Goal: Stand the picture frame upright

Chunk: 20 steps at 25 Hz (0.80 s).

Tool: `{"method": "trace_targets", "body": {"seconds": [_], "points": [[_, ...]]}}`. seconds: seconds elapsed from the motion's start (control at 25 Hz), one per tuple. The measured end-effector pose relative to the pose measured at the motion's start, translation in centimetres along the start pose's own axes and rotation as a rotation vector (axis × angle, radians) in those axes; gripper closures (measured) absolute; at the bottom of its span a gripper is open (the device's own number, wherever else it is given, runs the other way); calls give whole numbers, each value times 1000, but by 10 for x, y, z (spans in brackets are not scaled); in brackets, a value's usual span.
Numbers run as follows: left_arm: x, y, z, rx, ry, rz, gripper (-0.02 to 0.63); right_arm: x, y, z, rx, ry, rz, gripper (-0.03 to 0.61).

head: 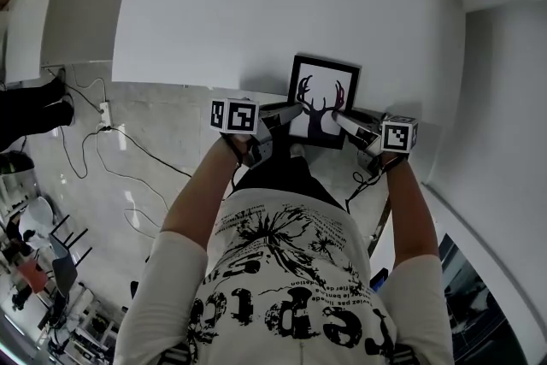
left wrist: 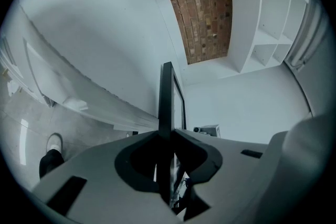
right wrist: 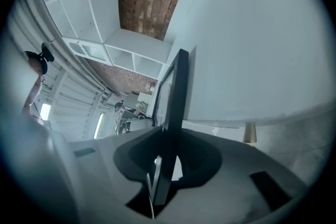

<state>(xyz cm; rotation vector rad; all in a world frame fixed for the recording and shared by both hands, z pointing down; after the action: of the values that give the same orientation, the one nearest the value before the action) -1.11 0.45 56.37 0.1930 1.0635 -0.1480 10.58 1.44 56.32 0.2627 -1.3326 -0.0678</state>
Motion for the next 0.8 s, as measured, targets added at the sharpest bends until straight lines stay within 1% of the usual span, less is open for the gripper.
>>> {"method": "trace_targets", "body": {"seconds": [0.12,0.32,0.52,0.64,0.8], "points": [[2,-1,-1,1,6,13,529,-7,-3,2,7,-14,4,497],[11,1,-10,9,53,51,529,-20,-3,2,3,-35,-21,502],[24,-1,-26,47,100,121,532,-41,-13,7,-19,-66,-110,505],[30,3,-37,86,105,166,532,-54,-10,7,-40,-88,-160,506],[43,2,-55,152,112,246,534,-73,-16,10,-76,-131,-259,506]]}}
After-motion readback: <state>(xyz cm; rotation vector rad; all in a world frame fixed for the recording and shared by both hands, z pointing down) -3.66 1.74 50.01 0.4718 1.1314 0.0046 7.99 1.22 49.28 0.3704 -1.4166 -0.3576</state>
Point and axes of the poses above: the fingertips, and each gripper's own axes: z forward along the fingers, x to its right, y out of its underside, the point moved 2 cm from there along -z, backward along the fingers, and after that the axes turned 9 degrees about -y, right-handed, at the moved point
